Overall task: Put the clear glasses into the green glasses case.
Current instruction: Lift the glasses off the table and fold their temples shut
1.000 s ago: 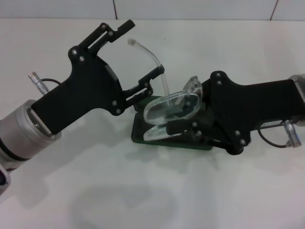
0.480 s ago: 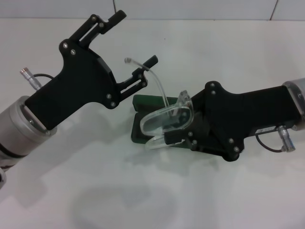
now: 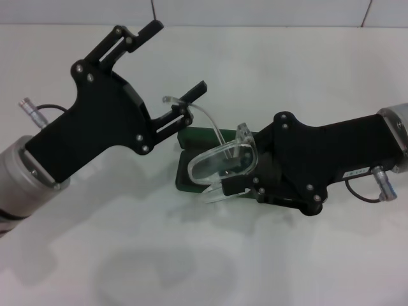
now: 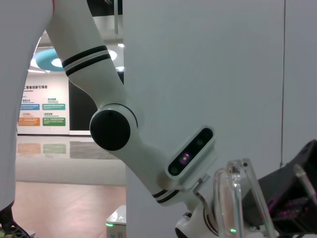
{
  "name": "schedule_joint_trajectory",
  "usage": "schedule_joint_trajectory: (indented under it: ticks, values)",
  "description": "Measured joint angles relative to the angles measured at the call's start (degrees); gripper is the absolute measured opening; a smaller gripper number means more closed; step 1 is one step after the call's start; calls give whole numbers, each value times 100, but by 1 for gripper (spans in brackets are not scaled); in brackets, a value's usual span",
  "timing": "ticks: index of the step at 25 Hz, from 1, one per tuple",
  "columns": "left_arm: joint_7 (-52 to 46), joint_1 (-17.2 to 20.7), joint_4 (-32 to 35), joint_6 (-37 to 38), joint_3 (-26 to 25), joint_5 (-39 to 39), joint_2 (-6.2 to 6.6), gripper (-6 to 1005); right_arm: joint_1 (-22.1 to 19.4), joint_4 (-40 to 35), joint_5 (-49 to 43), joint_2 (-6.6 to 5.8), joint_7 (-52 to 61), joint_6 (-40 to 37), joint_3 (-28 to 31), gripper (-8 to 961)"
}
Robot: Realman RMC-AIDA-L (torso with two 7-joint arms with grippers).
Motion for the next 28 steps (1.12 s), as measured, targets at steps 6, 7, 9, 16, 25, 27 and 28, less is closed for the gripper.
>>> schedule_joint_trajectory:
  ticks: [6, 7, 9, 16, 25, 27, 28]
  values:
    - [87, 65, -8, 104, 1, 21, -3, 718, 10, -43, -7, -35, 24, -61, 2, 131]
    - [87, 67, -19, 103, -1, 12, -3, 718, 13, -57, -8, -43, 27, -106, 1, 131]
    - [102, 76, -42, 93, -15, -7, -2, 716, 28, -77, -8, -53, 37, -197, -3, 132]
    - [264, 91, -70, 39, -1, 3, -6, 712, 154, -97, -132, -73, 176, -582, -12, 136]
    - [267, 94, -72, 28, 2, 94, -5, 707, 168, -160, -156, -23, 211, -710, -2, 140]
    - [268, 101, -72, 24, 1, 94, -6, 707, 162, -173, -156, -18, 203, -710, -1, 141]
    - [269, 104, -72, 24, 1, 95, -5, 707, 154, -185, -156, -16, 200, -711, 0, 141]
